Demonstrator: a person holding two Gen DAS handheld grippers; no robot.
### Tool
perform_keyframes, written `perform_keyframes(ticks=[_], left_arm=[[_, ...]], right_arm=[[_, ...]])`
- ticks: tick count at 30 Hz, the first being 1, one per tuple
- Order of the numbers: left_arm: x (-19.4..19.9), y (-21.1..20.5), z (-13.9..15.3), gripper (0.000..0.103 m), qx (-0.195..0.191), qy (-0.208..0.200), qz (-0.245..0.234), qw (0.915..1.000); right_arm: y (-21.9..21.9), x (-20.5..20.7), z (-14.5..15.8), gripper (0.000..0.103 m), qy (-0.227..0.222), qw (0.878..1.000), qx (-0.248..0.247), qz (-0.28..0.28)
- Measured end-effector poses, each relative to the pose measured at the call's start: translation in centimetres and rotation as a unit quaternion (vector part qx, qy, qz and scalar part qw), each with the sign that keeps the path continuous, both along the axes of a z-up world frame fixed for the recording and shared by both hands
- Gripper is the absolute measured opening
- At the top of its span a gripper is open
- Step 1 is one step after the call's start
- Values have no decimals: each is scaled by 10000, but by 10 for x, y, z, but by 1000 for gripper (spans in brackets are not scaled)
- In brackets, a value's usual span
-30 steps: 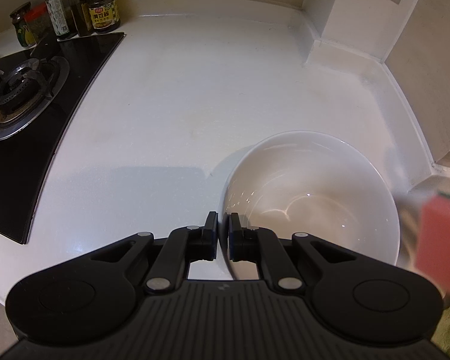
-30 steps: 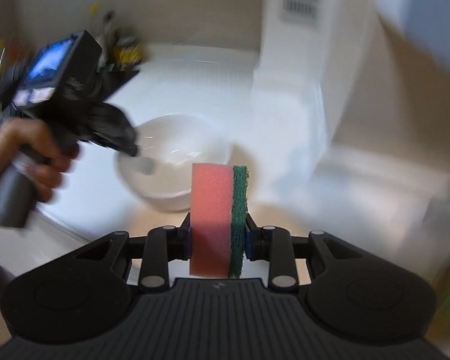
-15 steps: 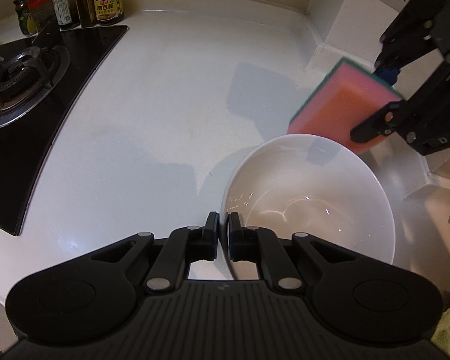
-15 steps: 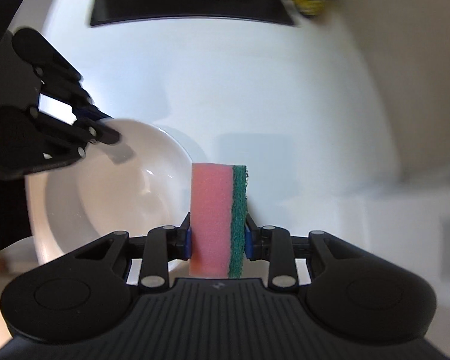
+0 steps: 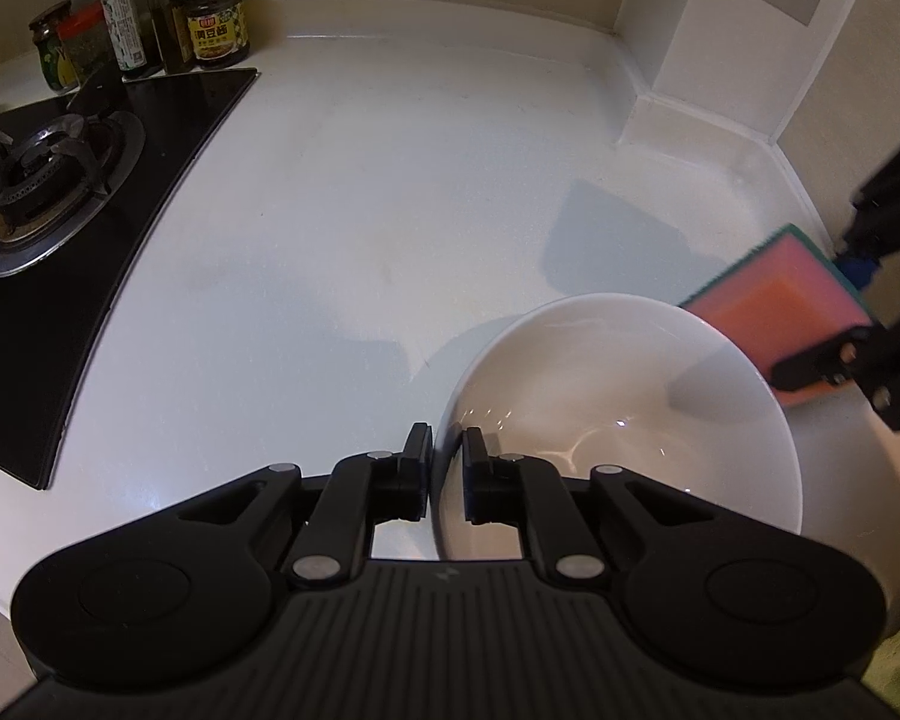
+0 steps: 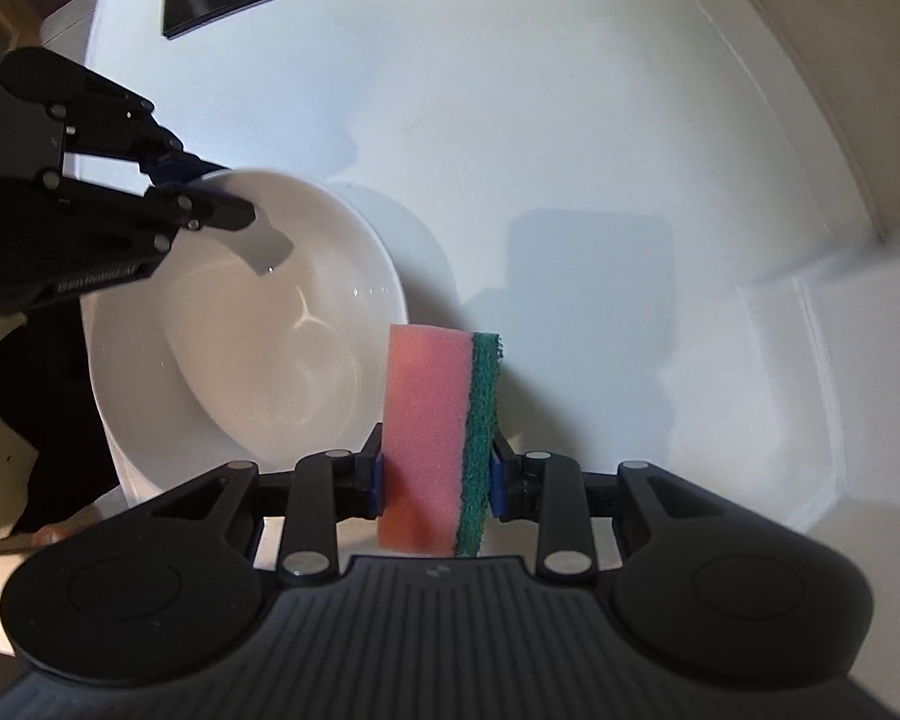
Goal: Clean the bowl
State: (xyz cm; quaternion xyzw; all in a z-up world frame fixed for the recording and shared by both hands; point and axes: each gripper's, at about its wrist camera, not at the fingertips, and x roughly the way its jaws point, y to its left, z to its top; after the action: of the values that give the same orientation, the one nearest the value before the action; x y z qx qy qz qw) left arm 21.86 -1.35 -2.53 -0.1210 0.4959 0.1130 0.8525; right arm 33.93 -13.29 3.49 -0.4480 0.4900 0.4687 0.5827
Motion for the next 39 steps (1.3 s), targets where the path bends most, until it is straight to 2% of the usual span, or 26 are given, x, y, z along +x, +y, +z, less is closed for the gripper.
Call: perform_keyframes(ticks=[5,10,17,19,25,32,37,39], left_arm=[[2,-2,-1,12,7,14,-24,10000],[1,-3,-2,12,41,0,-10,10000],[1,-6,-2,12,104,5,12,9999],[1,-7,-2,13,142,-2,10,9999],[1,-9,-2,13,202,-17,7,9998],[-1,-10,-3,12,234,-39,-25,9997],[-2,-7,-3,10,236,-33,-61,9997],[-2,-6,-3,10,212,-21,-108,9997]], right_arm=[[-34,-25,6,27,-242,9962,349,-763],[-62,-50,11,27,-427,9814,666,-1749],[-86,-115,10,27,-759,9387,1107,-3176],[-85,-134,5,27,-861,9301,1180,-3370],[-84,-174,-2,27,-858,8929,1580,-4128],[-75,-208,-7,27,-547,8703,1932,-4498],[-69,-219,-8,28,-429,8456,2276,-4810],[-70,-222,-9,27,-210,8366,2514,-4862]])
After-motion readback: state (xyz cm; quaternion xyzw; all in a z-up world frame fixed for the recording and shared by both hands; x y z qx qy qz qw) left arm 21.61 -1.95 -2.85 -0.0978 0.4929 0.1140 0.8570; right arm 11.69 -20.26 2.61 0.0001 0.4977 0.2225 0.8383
